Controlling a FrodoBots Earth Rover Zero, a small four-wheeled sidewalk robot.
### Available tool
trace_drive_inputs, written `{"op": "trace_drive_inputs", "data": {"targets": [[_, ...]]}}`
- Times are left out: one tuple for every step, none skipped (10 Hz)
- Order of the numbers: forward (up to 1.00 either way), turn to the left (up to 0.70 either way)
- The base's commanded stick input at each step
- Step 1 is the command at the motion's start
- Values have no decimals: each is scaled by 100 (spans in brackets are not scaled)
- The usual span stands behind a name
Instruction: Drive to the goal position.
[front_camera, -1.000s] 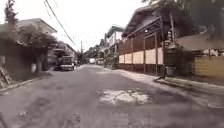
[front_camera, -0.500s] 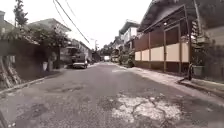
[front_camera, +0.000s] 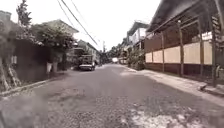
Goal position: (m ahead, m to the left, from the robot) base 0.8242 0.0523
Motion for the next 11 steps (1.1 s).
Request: {"op": "trace_drive_inputs", "data": {"targets": [[100,0],[100,0],[100,0],[100,0],[100,0],[100,0],[100,0],[100,0],[100,0],[100,0],[100,0]]}}
